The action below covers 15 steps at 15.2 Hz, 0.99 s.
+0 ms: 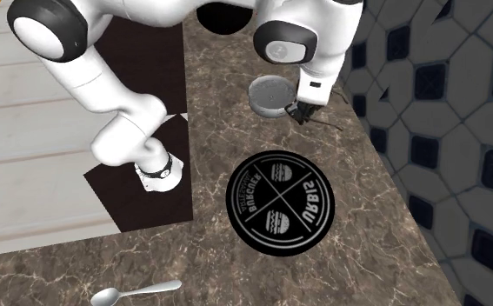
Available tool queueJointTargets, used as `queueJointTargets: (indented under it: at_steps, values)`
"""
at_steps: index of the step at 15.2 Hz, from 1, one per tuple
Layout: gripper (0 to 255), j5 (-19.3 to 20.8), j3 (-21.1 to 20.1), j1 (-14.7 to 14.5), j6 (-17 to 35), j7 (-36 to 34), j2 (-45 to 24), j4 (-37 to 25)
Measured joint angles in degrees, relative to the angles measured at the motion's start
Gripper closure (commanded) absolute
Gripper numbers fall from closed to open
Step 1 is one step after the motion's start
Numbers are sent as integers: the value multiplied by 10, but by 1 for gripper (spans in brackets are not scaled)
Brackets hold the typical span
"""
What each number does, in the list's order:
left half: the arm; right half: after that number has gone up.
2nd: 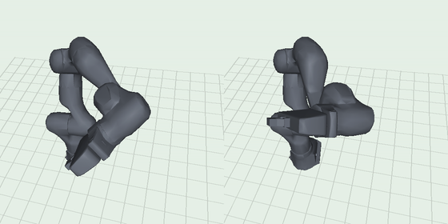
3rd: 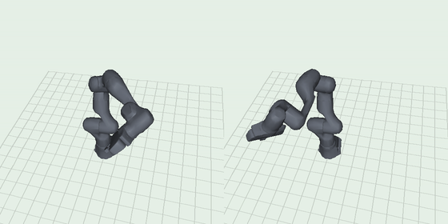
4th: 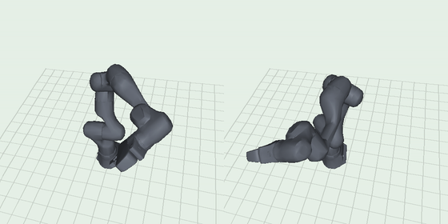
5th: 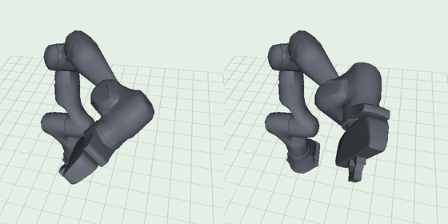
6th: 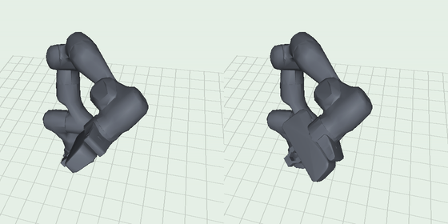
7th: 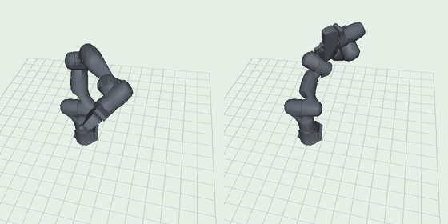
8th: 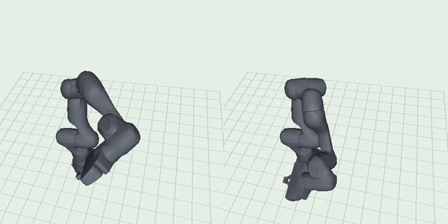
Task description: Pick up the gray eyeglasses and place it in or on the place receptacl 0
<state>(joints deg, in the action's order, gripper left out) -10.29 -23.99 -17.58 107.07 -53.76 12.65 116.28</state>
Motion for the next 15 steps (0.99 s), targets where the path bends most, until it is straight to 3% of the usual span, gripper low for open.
queueJointTargets:
  at_steps: [15]
  values:
    - [255, -111, -62, -99, -34, -105, 222, 157]
